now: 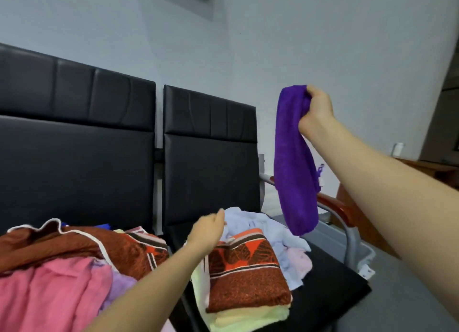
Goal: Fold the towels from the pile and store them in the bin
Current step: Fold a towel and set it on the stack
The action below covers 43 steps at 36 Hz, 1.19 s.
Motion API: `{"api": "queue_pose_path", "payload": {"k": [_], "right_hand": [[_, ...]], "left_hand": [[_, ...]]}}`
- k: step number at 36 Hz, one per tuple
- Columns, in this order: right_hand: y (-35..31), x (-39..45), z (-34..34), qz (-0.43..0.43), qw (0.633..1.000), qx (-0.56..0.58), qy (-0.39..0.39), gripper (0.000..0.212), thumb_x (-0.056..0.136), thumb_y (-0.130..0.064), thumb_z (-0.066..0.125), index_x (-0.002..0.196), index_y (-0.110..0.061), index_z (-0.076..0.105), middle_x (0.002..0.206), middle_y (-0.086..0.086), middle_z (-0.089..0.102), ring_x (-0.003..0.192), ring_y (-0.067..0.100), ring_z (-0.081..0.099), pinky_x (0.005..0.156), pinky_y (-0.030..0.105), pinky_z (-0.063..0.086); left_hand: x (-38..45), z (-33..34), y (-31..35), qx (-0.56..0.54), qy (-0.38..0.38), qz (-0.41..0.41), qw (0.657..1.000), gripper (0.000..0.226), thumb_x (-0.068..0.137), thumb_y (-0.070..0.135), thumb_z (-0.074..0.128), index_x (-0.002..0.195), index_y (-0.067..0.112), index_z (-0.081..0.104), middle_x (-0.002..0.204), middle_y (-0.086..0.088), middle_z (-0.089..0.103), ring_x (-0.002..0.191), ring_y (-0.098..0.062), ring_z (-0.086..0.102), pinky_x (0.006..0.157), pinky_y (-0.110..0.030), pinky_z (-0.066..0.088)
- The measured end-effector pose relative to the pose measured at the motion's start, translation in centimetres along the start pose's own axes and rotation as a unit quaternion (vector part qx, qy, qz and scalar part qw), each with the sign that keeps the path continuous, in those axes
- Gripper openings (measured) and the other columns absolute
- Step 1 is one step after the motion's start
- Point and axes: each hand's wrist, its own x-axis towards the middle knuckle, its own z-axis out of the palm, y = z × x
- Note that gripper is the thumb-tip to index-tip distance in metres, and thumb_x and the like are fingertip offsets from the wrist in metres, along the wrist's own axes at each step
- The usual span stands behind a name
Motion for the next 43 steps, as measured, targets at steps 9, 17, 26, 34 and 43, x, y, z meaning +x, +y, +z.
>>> {"api": "queue_pose_path", "payload": {"k": [9,17,26,34,43], "right_hand": [[-0.4,-8.2,7.2,0.073,0.98,0.003,-0.187,0.03,0.097,-0.011,0.047,0.07,-0.005,0.056,0.059,0.01,0.06,0.058,0.024,0.059,0.065,0.029,0.053],[3.7,-16.2,11.3,0.033,0.906,-0.219,-0.359,0.02,0.097,-0.017,0.055,0.08,-0.009,0.06,0.068,0.003,0.065,0.062,0.014,0.063,0.059,0.022,0.051],[8.2,-23.6,14.5,-0.083,0.86,-0.289,-0.413,0.008,0.09,-0.016,0.069,0.083,-0.016,0.074,0.08,-0.001,0.073,0.078,0.012,0.068,0.074,0.026,0.053],[11.3,-26.5,14.3,-0.01,0.828,-0.333,-0.451,0.011,0.087,-0.022,0.072,0.078,-0.015,0.071,0.074,0.001,0.066,0.066,0.011,0.059,0.063,0.024,0.047],[15.0,-30.2,13.2,0.134,0.838,-0.241,-0.472,0.021,0.1,-0.01,0.045,0.082,-0.013,0.054,0.072,-0.003,0.061,0.067,0.008,0.061,0.067,0.022,0.052]], "left_hand": [[-3.3,-12.1,9.6,-0.346,0.04,0.097,0.932,0.048,0.104,0.047,0.026,0.111,0.014,0.061,0.1,-0.006,0.064,0.095,-0.021,0.059,0.084,-0.035,0.045],[-10.7,-22.3,8.5,-0.372,-0.012,0.135,0.918,0.066,0.095,0.066,0.025,0.123,0.016,0.058,0.089,-0.004,0.07,0.083,-0.019,0.067,0.078,-0.035,0.05],[-17.1,-28.3,0.9,-0.297,-0.006,0.113,0.948,0.056,0.077,0.051,0.067,0.114,0.009,0.066,0.12,-0.009,0.062,0.11,-0.032,0.057,0.096,-0.04,0.043],[-21.3,-31.8,-2.4,-0.396,0.071,0.108,0.909,0.022,0.101,0.025,0.044,0.117,0.012,0.049,0.101,-0.009,0.059,0.089,-0.019,0.058,0.074,-0.03,0.047],[-23.2,-35.1,-1.1,-0.41,0.162,0.09,0.893,0.021,0.099,0.032,0.05,0.082,0.021,0.057,0.071,0.004,0.059,0.064,-0.01,0.057,0.062,-0.023,0.046]]}}
